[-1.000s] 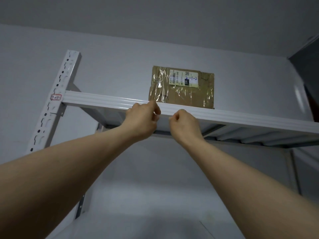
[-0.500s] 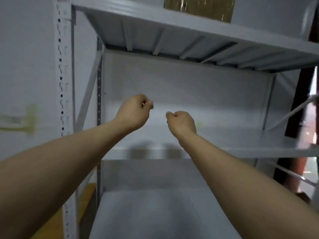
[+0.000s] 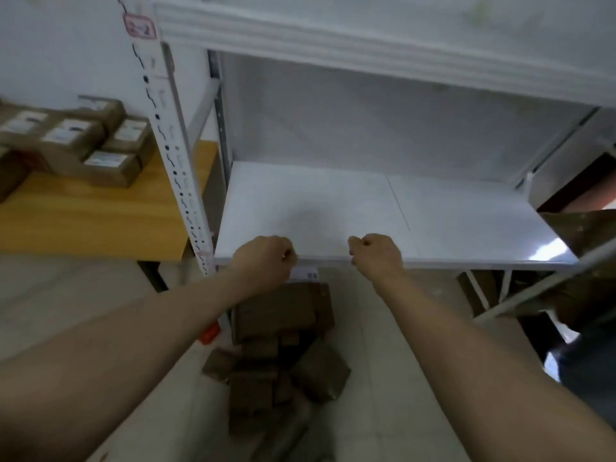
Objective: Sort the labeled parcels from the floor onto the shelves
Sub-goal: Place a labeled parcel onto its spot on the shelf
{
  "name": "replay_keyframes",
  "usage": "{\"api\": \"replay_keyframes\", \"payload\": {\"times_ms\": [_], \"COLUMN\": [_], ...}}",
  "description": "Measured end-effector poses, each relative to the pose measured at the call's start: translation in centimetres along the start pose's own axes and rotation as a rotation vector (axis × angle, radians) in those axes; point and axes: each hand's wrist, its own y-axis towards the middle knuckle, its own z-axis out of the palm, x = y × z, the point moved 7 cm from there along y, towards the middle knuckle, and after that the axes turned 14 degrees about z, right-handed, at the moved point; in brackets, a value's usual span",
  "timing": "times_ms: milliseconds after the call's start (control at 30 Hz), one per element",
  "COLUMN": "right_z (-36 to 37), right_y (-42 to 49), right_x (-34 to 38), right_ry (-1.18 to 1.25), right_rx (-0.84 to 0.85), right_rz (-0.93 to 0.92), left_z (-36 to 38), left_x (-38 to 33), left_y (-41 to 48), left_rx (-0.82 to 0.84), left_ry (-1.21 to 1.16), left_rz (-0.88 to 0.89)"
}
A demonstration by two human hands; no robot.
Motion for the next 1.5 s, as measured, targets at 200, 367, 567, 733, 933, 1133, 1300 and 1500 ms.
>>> {"api": "replay_keyframes", "payload": {"times_ms": [200,367,567,733,933,1133,1300,1500], "right_z": [11.1,19.0,28.4,37.3,45.7,47.5,43.2,33.5], "right_y": [4.9,9.7,18.3,26.8,35.3,37.7,34.6,27.0], "right_x": [-9.5,-16.2,-21.5,-26.8,-32.8,-36.1,-35.8,-35.8], "right_ry": [-0.201,-0.209,-0.256,-0.320,-0.198,-0.166,-0.148,-0.108], "right_rx": [0.256,0.381,0.425,0.439,0.405,0.258,0.307,0.335], "right_rz": [0.162,0.273,0.274,0.278,0.346,0.417,0.404,0.582], "left_z": [12.3,21.6,33.8,42.5,51.1,53.0,51.3,45.2], "left_x": [9.2,16.5,28.6,35.9,45.1,47.1,43.9,33.9], "left_y": [-2.8,-3.5,-1.2,0.7,1.0,0.6,-1.5,-4.5], "left_rx": [0.289,0.322,0.116,-0.012,-0.148,-0.227,-0.096,-0.065], "left_ry": [-0.133,-0.312,-0.575,-0.725,-0.766,-0.919,-1.097,-1.194], "left_rz": [-0.271,-0.530,-0.694,-0.804,-0.894,-0.951,-1.061,-1.136]}}
